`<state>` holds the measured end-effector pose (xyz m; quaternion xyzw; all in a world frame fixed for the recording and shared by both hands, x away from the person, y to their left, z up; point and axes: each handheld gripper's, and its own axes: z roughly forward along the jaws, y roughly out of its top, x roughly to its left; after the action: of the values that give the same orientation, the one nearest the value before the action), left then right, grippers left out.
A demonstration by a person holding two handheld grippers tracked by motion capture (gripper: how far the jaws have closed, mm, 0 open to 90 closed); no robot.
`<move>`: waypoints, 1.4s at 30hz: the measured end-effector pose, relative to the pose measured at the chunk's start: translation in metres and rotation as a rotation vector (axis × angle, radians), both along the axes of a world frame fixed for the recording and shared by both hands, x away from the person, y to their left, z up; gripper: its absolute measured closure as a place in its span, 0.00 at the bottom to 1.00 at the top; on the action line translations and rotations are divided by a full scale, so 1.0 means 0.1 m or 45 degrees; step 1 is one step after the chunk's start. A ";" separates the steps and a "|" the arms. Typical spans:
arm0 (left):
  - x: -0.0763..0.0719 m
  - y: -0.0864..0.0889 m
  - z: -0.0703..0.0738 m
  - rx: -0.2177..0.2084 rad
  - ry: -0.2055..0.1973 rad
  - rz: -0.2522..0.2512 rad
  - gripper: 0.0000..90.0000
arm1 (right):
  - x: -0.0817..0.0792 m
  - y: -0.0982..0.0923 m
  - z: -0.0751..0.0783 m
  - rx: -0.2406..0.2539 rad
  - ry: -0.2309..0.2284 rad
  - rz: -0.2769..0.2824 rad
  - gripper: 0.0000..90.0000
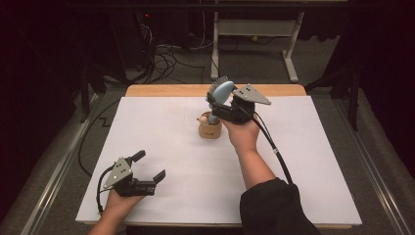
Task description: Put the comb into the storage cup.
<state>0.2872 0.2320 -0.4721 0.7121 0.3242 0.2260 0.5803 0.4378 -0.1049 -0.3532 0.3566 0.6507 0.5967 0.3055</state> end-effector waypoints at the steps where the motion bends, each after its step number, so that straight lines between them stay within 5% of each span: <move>1: 0.00 0.00 0.00 0.001 0.000 0.000 0.00 | 0.00 0.01 -0.01 0.003 0.005 0.001 0.23; 42: 0.00 0.00 -0.01 0.003 0.008 -0.005 0.00 | 0.13 0.15 -0.25 -0.023 0.048 -0.008 0.23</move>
<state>0.2872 0.2322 -0.4731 0.7142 0.3243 0.2231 0.5788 0.4510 -0.0895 -0.3783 0.3670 0.6608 0.5829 0.2982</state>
